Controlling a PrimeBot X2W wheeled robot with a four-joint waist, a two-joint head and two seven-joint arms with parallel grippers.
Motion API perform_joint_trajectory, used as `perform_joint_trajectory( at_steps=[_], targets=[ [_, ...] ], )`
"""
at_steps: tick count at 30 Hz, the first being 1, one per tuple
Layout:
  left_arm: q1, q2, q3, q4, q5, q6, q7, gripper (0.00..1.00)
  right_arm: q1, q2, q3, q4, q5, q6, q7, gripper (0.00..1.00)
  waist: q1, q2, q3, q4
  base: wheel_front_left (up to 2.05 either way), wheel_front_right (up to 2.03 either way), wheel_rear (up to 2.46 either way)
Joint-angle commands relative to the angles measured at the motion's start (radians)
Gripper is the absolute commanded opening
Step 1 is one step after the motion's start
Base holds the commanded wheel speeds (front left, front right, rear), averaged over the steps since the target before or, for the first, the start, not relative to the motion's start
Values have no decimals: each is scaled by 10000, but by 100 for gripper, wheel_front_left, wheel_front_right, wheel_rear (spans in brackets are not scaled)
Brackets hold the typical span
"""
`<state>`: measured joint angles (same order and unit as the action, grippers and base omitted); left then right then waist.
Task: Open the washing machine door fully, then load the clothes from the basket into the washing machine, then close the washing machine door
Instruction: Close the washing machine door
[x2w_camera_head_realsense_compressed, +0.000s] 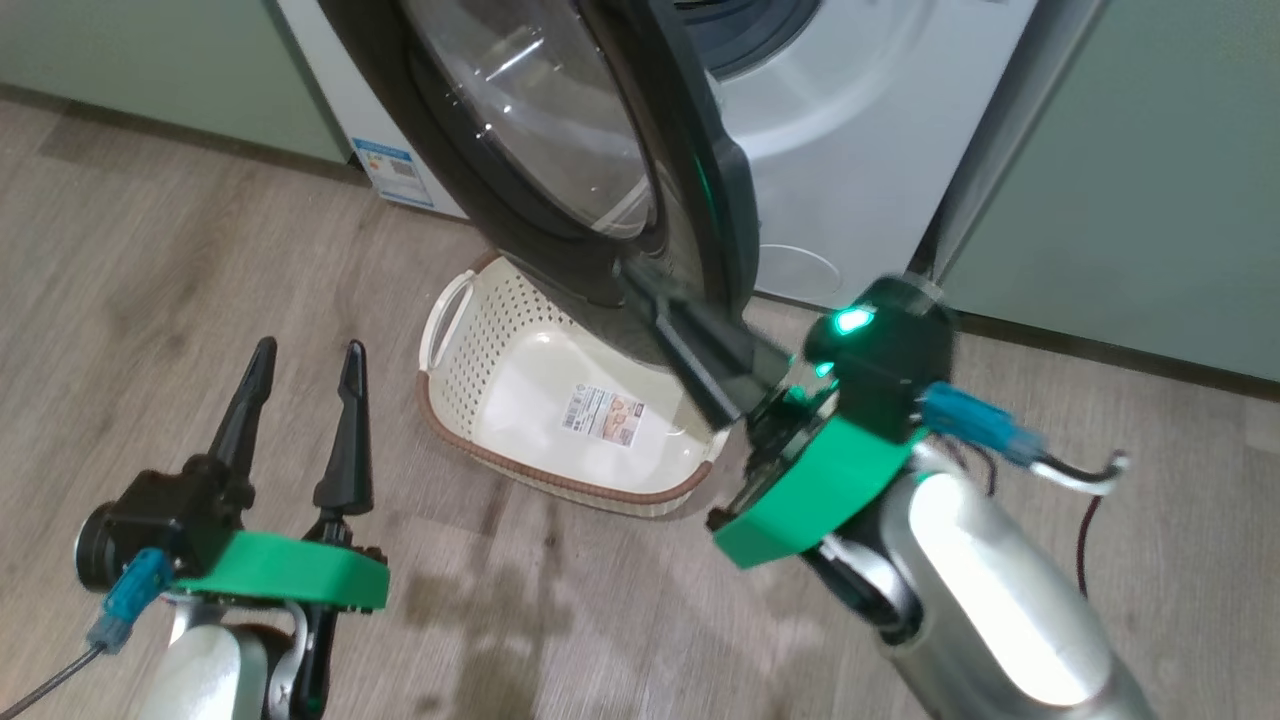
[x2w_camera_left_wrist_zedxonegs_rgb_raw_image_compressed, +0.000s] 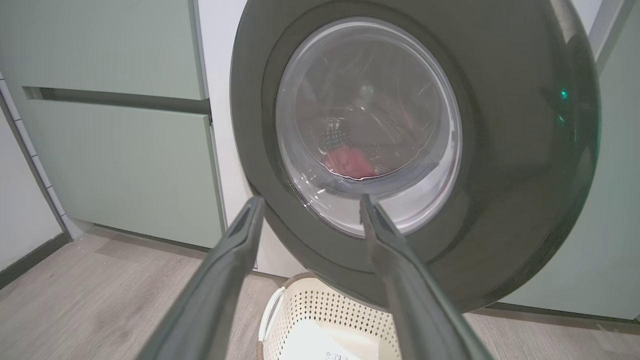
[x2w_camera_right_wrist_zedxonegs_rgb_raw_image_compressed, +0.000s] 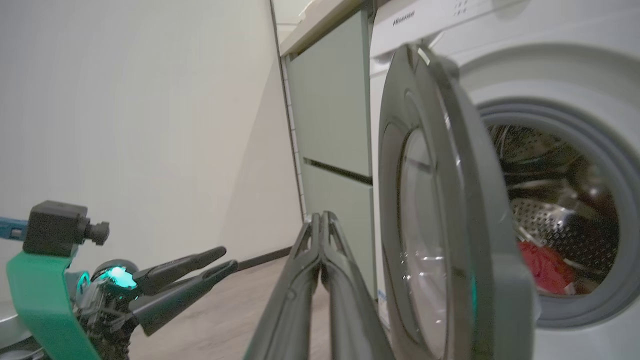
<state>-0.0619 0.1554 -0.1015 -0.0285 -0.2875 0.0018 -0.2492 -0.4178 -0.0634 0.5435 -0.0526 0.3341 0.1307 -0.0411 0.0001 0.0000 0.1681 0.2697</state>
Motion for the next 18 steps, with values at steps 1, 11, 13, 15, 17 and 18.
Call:
perform_joint_trajectory(
  at_steps=[1, 11, 13, 15, 17, 18],
  targets=[
    [-515, 24, 415, -333, 103, -54, -123, 100, -13, 132, 279, -33, 228, 0, 79, 0, -1, 0, 74, 50, 0, 0, 0],
    [-658, -310, 658, -337, 216, -279, -125, 100, -125, 132, 547, 1755, 716, 0, -39, 0, -1, 0, 219, 150, 0, 0, 0],
    [-668, -361, 712, -323, 249, -320, -125, 100, -246, 132, 484, 2027, 732, 0, -109, 0, -1, 0, 227, 151, 0, 0, 0],
    [-675, -408, 760, -317, 285, -366, -125, 100, -351, 132, 436, 2251, 750, 0, -181, 0, -1, 0, 235, 149, 0, 0, 0],
    [-689, -454, 791, -306, 327, -412, -125, 100, -459, 132, 375, 2452, 759, 0, -250, 0, -1, 0, 250, 156, 0, 0, 0],
    [-698, -475, 807, -306, 343, -437, -125, 100, -520, 132, 340, 2546, 757, 0, -282, 0, -1, 0, 266, 153, 0, 0, 0]
  ],
)
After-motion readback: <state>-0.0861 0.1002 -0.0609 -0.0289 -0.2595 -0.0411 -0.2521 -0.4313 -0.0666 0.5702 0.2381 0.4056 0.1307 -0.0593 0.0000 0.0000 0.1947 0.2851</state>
